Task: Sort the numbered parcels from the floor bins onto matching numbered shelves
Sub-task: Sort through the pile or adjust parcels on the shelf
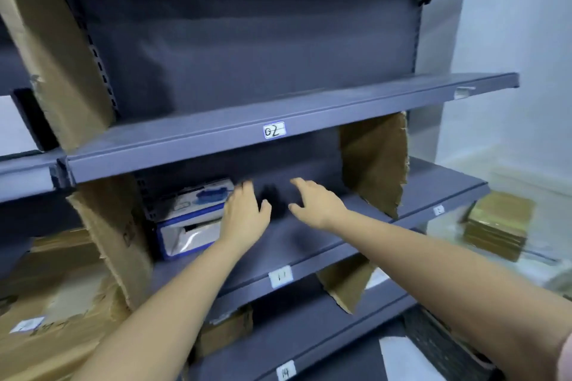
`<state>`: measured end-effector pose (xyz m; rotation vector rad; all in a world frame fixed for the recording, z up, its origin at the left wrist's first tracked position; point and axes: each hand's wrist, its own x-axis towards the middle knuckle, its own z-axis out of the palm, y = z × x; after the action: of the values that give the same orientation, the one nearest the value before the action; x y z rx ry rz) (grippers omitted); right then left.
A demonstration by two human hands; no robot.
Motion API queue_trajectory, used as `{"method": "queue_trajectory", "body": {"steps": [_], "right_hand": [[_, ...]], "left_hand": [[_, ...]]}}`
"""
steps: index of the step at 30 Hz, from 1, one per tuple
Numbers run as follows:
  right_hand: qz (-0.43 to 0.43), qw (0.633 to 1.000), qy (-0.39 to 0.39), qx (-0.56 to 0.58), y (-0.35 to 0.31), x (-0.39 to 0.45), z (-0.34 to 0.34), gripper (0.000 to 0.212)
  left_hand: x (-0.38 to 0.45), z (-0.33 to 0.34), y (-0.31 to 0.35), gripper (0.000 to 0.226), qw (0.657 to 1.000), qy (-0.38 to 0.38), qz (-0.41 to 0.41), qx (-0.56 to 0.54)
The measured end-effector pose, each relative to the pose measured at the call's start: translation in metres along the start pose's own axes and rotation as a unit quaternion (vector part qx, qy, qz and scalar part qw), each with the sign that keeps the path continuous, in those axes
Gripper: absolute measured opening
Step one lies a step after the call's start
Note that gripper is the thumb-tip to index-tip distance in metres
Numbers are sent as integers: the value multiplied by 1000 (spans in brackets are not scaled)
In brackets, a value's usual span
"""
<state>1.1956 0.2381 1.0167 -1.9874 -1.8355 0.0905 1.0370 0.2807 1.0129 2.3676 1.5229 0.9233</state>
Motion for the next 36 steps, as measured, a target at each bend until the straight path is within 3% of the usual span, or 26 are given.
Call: {"method": "queue_trajectory", "body": {"steps": [4, 11, 16, 27, 36], "right_hand": [[0, 996, 19, -82, 54, -47, -26, 61], [90, 988, 51, -116, 146, -126, -58, 57], [147, 974, 49, -165, 214, -177, -80, 57], [197, 961, -11, -196, 387, -249, -132, 61], [246, 957, -35, -148, 512, -276, -138, 60]], "left_hand": [[-6, 34, 57, 56, 993, -51, 110, -7], [-28, 96, 168, 49, 955, -95, 276, -47], [-47, 150, 243, 51, 925, -140, 350, -54], [-68, 274, 382, 52, 915, -209, 343, -38], [-62, 376, 441, 55, 917, -270, 293, -13]]}}
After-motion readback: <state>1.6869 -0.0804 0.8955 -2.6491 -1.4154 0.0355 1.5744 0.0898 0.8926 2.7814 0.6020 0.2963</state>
